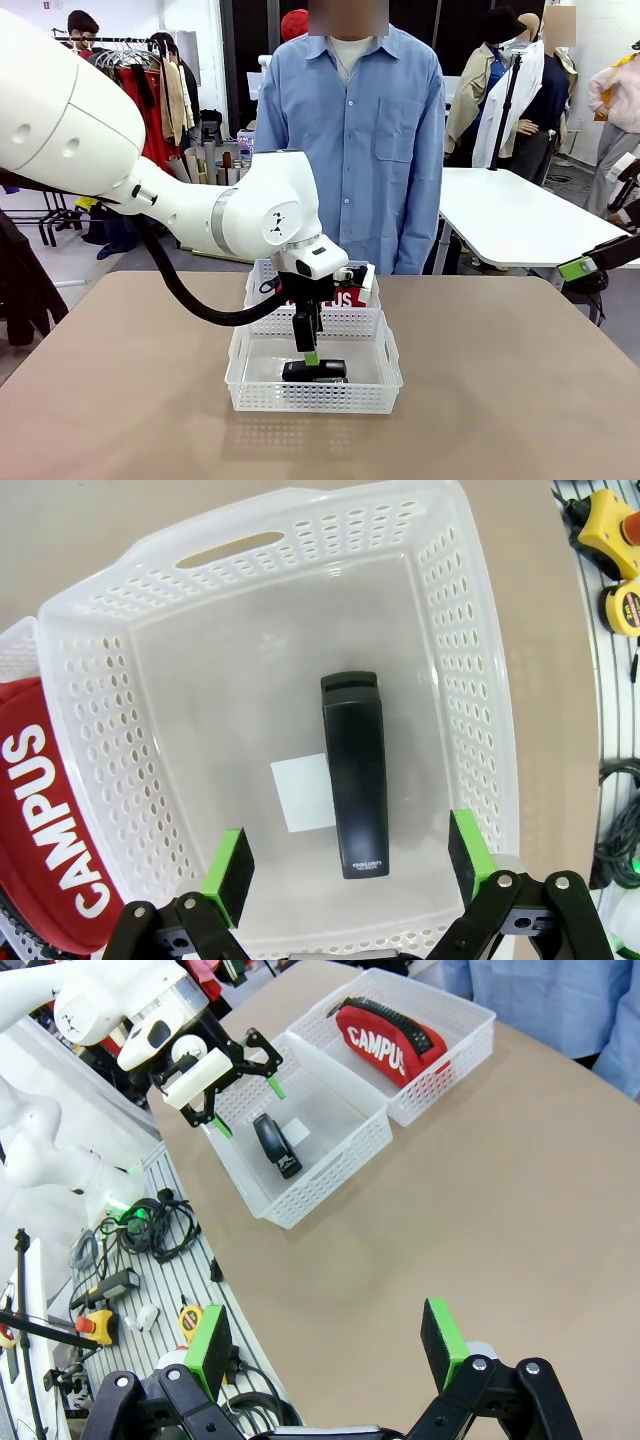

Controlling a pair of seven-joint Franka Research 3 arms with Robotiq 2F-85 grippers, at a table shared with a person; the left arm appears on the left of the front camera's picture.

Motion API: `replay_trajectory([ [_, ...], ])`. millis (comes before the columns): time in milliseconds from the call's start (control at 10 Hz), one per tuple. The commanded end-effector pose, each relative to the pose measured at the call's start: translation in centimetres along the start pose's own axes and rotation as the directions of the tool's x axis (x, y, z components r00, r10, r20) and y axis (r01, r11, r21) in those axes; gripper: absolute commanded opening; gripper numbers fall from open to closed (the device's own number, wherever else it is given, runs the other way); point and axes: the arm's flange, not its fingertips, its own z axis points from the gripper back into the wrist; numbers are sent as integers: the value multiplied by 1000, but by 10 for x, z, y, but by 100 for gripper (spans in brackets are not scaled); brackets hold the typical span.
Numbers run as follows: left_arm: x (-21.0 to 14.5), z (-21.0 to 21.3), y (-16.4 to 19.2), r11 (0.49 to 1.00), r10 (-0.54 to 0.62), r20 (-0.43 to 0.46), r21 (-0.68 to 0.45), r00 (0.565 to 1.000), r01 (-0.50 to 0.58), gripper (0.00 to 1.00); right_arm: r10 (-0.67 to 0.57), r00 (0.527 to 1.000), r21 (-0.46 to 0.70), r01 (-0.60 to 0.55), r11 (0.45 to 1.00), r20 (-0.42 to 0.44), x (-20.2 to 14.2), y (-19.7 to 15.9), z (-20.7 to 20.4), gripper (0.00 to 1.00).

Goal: Distribute items into two baskets.
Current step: Place the picked Stapler into the Organizing basket as instructed by the person.

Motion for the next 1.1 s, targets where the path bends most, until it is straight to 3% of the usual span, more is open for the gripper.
replay_trajectory([
  [0, 0, 0, 0, 1000, 3, 5, 6, 1000, -3, 100, 4, 1000, 5, -4, 1000, 13, 1, 1, 0, 100],
  [100, 0, 0, 0, 1000, 0, 0, 0, 1000, 0, 100, 4, 1000, 5, -4, 1000, 13, 1, 1, 0, 100],
  [300, -23, 36, -18, 993, 111, 20, 49, 994, -112, 100, 4, 1000, 5, -4, 1000, 13, 1, 1, 0, 100],
  [600, -66, 95, -66, 964, 230, 66, 123, 971, -236, 100, 4, 1000, 5, -4, 1000, 13, 1, 1, 0, 100],
  [800, -105, 118, -107, 920, 320, 128, 195, 939, -340, 100, 4, 1000, 5, -4, 1000, 13, 1, 1, 0, 100],
  [1000, -143, 145, -148, 845, 402, 219, 286, 889, -452, 100, 4, 1000, 5, -4, 1000, 13, 1, 1, 0, 100],
])
